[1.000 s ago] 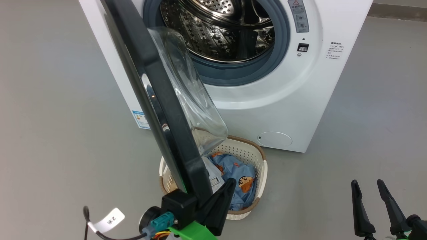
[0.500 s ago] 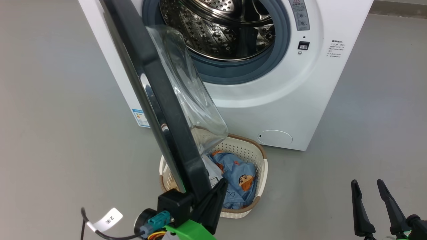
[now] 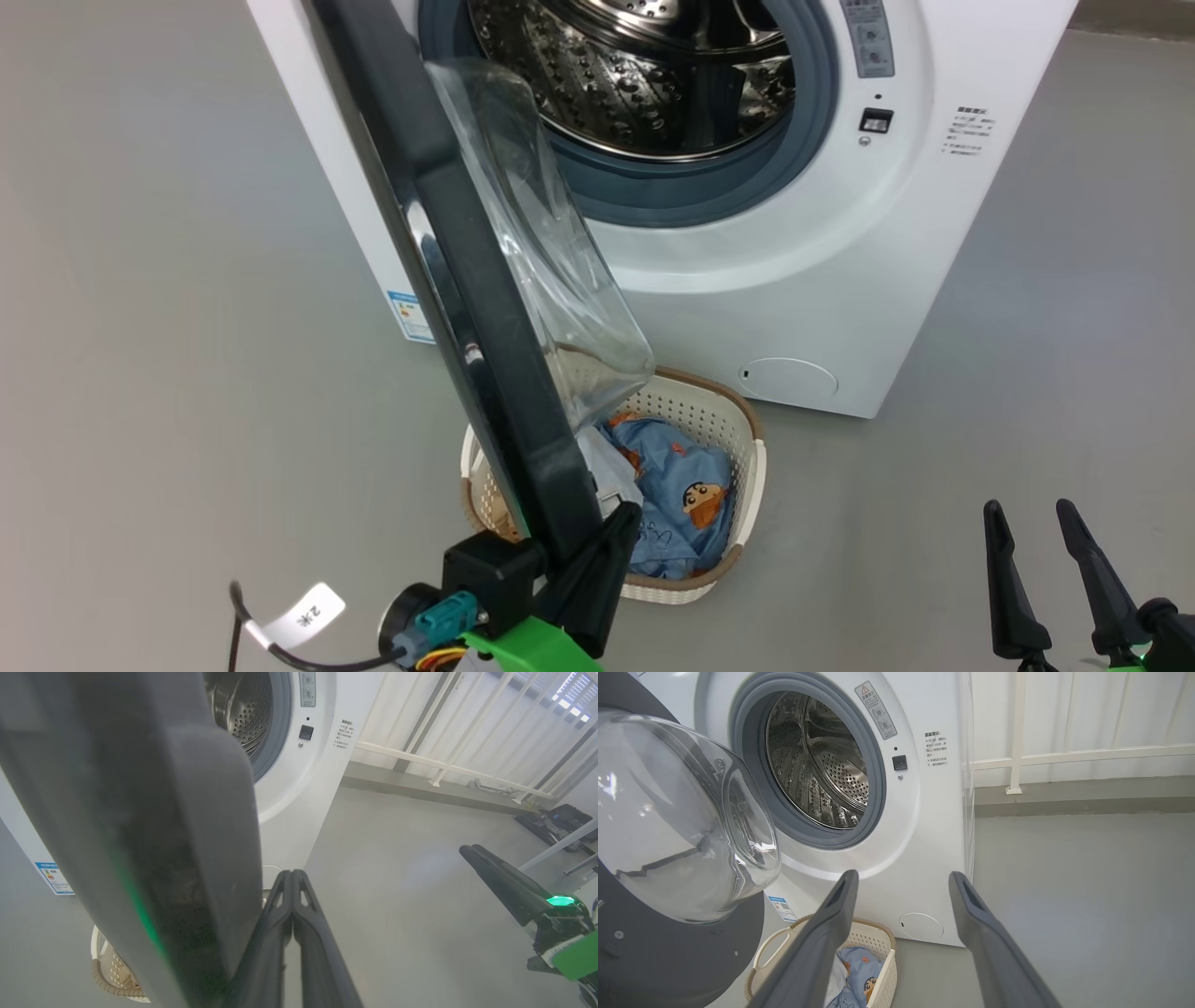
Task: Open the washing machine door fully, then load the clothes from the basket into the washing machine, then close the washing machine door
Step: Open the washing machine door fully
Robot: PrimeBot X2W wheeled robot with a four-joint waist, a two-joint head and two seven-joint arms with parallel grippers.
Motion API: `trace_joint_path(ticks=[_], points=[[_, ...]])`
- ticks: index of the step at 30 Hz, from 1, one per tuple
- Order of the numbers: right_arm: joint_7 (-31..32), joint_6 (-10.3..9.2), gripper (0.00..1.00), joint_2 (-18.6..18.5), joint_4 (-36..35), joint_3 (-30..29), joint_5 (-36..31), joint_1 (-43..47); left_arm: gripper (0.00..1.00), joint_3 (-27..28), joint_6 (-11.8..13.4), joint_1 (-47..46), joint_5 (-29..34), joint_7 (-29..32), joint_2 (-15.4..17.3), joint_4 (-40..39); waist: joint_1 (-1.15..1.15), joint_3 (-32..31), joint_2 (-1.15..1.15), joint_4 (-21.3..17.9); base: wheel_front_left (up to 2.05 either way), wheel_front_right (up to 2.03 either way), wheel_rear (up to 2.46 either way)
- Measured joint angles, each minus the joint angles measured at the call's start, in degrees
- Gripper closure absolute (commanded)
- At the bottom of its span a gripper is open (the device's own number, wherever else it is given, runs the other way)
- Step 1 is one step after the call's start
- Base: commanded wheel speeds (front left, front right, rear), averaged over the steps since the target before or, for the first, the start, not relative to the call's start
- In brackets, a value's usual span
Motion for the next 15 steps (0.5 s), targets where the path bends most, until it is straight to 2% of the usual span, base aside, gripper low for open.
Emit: trace_joint_path(ticks=[15], points=[[0.0, 0.00, 0.00, 0.0, 0.4, 0.1, -0.1, -1.0, 1.00, -0.2, 0.4, -0.6, -0.1, -0.1, 0.3, 0.4, 0.00, 0.0, 0.00, 2.5, 0.00, 0.00, 0.00]])
